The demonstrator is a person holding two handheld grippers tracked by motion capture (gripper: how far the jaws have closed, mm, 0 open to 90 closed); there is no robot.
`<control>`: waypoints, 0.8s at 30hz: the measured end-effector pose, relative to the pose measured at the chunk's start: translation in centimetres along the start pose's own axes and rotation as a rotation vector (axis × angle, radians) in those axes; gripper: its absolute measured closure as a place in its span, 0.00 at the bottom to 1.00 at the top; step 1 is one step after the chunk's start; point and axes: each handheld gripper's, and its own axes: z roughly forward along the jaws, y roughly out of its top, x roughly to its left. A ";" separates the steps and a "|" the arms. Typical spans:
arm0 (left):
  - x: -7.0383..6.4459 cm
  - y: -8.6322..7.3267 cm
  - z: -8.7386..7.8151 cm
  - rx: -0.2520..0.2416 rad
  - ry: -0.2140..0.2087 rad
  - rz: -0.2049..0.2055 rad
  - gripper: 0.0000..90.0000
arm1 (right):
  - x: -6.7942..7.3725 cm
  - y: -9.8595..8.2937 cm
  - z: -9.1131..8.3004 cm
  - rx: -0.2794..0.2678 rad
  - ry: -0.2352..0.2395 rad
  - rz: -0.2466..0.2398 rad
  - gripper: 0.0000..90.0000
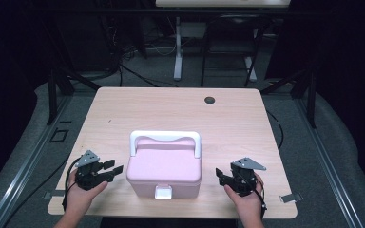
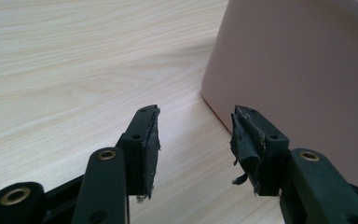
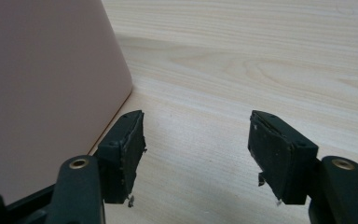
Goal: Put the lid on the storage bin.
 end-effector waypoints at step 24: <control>-0.2 -0.1 0.9 0.027 -0.005 0.049 0.49 | 0.4 -0.6 1.1 0.022 -0.013 -0.001 0.36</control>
